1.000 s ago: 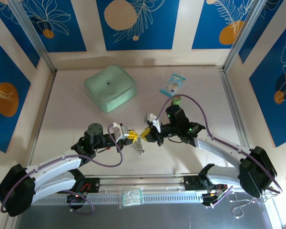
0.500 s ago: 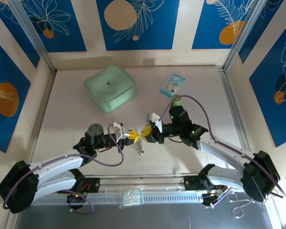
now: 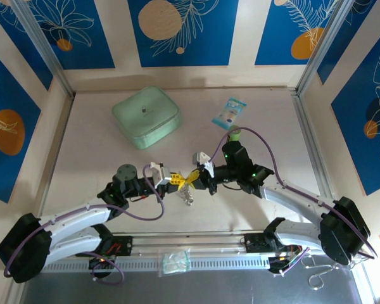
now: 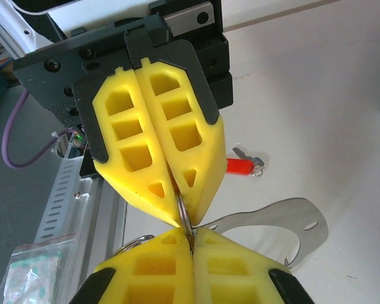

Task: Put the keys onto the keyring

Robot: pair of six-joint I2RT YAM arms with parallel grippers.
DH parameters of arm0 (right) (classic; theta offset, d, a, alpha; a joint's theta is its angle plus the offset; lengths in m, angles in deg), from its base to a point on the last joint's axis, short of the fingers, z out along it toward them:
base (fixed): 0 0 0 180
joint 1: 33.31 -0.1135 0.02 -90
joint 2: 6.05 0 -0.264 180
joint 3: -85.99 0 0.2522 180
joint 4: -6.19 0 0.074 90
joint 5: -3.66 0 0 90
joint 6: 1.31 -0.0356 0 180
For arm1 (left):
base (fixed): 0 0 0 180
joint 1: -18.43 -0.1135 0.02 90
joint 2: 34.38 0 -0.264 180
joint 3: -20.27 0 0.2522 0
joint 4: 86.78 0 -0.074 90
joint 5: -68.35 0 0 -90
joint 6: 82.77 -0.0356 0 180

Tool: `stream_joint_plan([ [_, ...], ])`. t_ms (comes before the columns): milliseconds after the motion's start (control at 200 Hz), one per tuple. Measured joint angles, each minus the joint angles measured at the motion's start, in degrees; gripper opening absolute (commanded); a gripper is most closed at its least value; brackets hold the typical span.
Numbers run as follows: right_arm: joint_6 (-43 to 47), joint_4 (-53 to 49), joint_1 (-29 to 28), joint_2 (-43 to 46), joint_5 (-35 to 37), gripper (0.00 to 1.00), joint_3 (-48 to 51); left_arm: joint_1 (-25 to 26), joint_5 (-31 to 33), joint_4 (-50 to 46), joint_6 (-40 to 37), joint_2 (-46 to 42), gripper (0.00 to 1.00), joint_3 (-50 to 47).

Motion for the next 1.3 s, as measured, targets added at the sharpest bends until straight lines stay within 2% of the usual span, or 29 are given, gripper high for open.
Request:
stream_joint_plan([
  [30,0.0,0.0,0.0,0.0,0.0,0.0,0.0,0.0,0.0,0.1,0.2,0.0,0.0,-0.1],
  [85,0.3,-0.2,0.0,0.0,0.0,0.0,0.0,0.0,0.1,0.0,0.2,0.0,0.12,-0.1],
  [110,0.7,-0.4,0.0,0.0,0.0,0.0,0.0,0.0,0.0,-0.2,0.0,0.0,0.14,-0.1],
  [210,3.1,-4.0,-0.3,0.0,0.4,0.0,-1.3,0.0,0.5,-2.8,-1.3,-0.6,0.15,0.2],
  [405,11.6,-16.9,-1.7,-1.4,4.0,0.0,-8.7,0.5,0.6,-16.0,-6.3,-1.3,0.16,6.3],
  [610,19.3,-28.7,-4.0,-3.9,8.7,0.0,-15.6,1.2,0.6,-27.2,-11.0,-1.1,0.12,11.2],
  [745,22.0,-32.9,-5.1,-4.8,11.3,0.0,-18.1,1.5,0.0,-30.2,-12.7,-0.7,0.0,12.4],
  [765,22.1,-33.0,-5.1,-4.8,11.4,0.01,-18.1,1.5,0.0,-30.3,-12.9,-0.7,0.0,12.5],
  [815,22.0,-33.1,-5.0,-4.6,11.4,0.17,-18.1,1.6,-0.2,-30.3,-12.8,-0.7,0.0,12.5],
  [850,21.5,-32.8,-4.6,-4.3,11.0,0.24,-17.9,1.6,-0.3,-29.9,-12.7,-0.7,0.0,12.5],
  [900,20.3,-30.3,-3.5,-3.0,9.7,0.31,-16.3,1.6,-0.4,-29.0,-12.3,-0.8,0.0,12.3],
  [1080,12.9,-20.5,1.1,3.4,5.4,0.33,-8.3,1.6,-0.5,-23.6,-9.7,-0.9,0.0,9.1],
  [1300,7.3,-15.8,1.3,2.8,2.3,0.33,-5.3,1.6,-0.6,-16.4,-7.0,-0.9,0.0,5.0],
])
